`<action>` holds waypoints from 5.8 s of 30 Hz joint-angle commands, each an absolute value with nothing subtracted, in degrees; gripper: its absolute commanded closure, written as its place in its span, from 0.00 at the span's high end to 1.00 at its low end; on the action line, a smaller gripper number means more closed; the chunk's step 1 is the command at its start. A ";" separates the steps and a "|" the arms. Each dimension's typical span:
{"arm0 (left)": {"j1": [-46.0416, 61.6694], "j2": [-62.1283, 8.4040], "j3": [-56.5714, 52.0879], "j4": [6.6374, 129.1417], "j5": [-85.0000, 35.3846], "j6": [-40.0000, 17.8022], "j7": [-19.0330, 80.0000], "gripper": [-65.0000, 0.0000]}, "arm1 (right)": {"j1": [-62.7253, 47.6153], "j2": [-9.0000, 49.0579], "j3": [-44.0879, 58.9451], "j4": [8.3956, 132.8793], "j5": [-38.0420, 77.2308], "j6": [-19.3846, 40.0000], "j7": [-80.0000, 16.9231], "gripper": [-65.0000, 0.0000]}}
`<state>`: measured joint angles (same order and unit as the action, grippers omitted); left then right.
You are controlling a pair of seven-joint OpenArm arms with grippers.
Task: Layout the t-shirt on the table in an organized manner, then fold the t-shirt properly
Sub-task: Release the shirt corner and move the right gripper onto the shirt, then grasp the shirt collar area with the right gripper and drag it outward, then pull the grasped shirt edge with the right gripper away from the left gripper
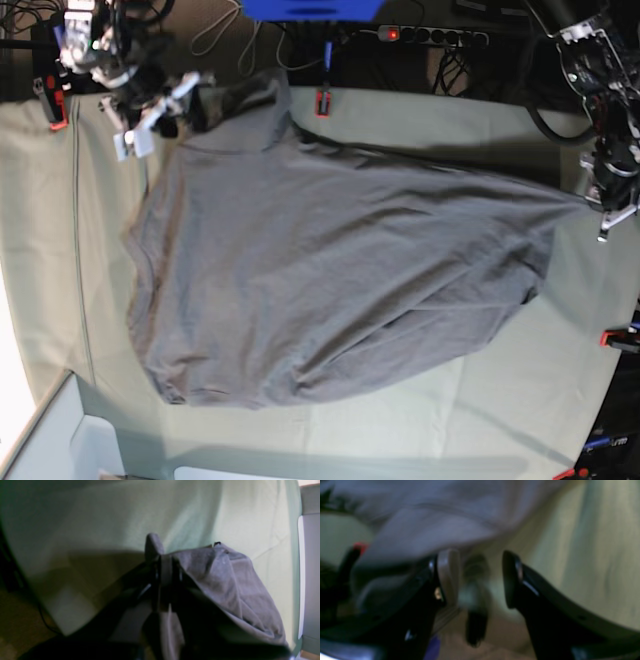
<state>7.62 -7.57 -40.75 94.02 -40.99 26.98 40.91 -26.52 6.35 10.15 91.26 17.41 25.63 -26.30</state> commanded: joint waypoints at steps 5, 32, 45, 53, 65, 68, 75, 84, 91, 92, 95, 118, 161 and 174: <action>6.46 -9.80 -41.10 95.34 -41.10 26.95 40.13 0.00 | -21.67 7.96 9.80 87.87 17.89 26.33 -25.45 0.44; 6.55 -10.07 -41.10 94.81 -40.75 26.95 40.13 0.00 | -16.57 11.91 0.57 96.04 18.15 26.33 -25.01 0.44; 5.67 -10.07 -41.10 94.73 -40.66 26.95 40.13 0.00 | -21.14 6.20 6.90 92.26 18.15 26.33 -25.45 0.44; 5.67 -10.07 -41.10 94.73 -40.66 26.95 40.13 0.00 | -18.77 4.97 5.76 86.99 18.07 26.33 -25.36 0.44; 6.02 -9.98 -41.10 94.73 -41.10 26.95 40.13 0.00 | -19.82 5.14 6.20 83.30 18.15 26.33 -25.36 0.04; 6.02 -9.71 -41.10 94.99 -41.10 26.95 40.13 0.00 | -23.78 5.14 7.25 88.48 18.15 26.33 -25.10 0.00; 5.76 -9.63 -41.10 94.90 -41.10 26.95 40.13 0.00 | -32.04 3.21 13.41 99.91 18.24 26.33 -24.92 0.00; 5.67 -9.80 -41.10 94.90 -41.10 26.95 40.13 0.00 | -35.03 0.84 17.27 96.66 18.07 26.33 -25.36 0.00; 5.67 -9.98 -41.10 94.81 -41.10 26.95 40.13 0.00 | -34.68 0.66 16.48 92.26 18.07 26.33 -25.19 0.19; 5.67 -9.98 -41.10 94.81 -41.10 26.95 40.13 0.00 | -34.68 0.66 16.75 92.26 18.07 26.33 -25.19 0.25; 5.67 -10.07 -41.10 94.81 -41.10 26.95 40.13 0.00 | -34.86 0.48 18.95 93.32 18.15 26.33 -25.19 0.39; 2.33 -10.59 -44.62 94.81 -41.10 26.95 40.13 0.00 | -20.79 -0.48 8.66 92.79 17.89 26.15 -25.45 0.44; 2.33 -11.65 -44.70 94.81 -41.10 26.95 40.13 0.00 | -18.15 -0.22 10.33 81.10 18.15 26.15 -26.86 0.01; 4.00 -11.56 -44.70 94.81 -41.19 26.95 40.13 0.00 | -19.56 1.80 24.13 92.26 18.24 26.33 -26.86 0.00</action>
